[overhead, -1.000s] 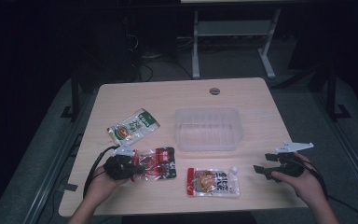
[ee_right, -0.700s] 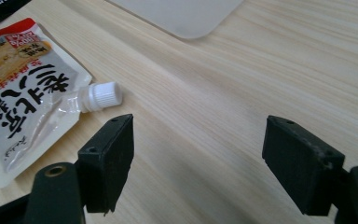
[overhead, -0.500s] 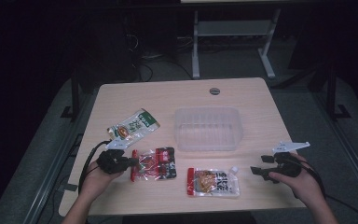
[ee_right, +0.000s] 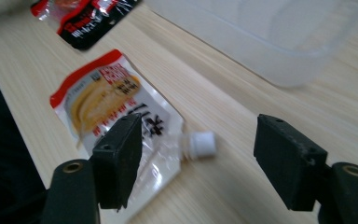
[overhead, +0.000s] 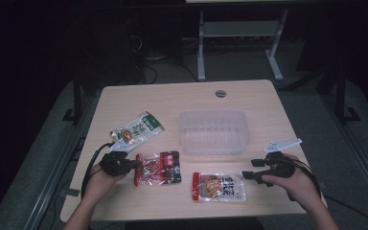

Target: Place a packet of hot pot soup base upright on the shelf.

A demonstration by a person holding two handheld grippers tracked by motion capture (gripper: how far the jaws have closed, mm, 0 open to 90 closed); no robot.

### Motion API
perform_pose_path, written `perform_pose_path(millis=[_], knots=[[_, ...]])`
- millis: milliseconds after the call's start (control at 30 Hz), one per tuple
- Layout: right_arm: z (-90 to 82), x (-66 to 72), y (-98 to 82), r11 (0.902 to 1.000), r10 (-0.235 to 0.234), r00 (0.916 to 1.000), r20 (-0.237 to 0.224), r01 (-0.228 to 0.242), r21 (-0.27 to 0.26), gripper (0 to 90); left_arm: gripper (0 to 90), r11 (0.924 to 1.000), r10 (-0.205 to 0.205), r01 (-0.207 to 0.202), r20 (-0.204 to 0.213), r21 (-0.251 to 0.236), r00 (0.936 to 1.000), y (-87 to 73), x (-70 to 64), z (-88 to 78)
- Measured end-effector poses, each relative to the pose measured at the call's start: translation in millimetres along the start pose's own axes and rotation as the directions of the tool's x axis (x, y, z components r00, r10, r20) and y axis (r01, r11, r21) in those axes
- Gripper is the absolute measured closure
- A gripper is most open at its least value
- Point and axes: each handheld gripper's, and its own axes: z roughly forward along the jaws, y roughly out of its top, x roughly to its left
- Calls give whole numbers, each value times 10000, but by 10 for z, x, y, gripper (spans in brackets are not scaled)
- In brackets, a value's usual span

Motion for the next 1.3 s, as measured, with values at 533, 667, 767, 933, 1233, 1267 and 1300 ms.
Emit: perform_pose_path(millis=[533,667,767,933,1233,1267,1300], knots=[[535,353,402,9928,-1113,9868,-1174,1156,308,321,896,9967,-542,548,-114,602,9985,-71,94,106],[653,438,490,9892,-1357,9806,-1412,1422,366,317,896,9955,-573,582,-141,741,9983,-77,105,131],[802,548,618,9832,-1707,9699,-1734,1793,352,312,896,9954,-571,580,-133,758,9983,-78,107,129],[924,630,731,9795,-1889,9609,-2023,1991,312,310,896,9957,-535,545,-150,752,9985,-81,101,127],[1160,765,904,9771,-1917,9455,-2631,2091,394,317,896,9955,-586,590,-75,746,9983,-88,112,121],[1186,766,918,9742,-2030,9434,-2622,2215,428,317,897,9955,-586,590,-75,746,9983,-88,112,121],[1212,781,931,9765,-1927,9430,-2714,2115,415,318,897,9955,-574,578,-68,748,9983,-89,115,121]])
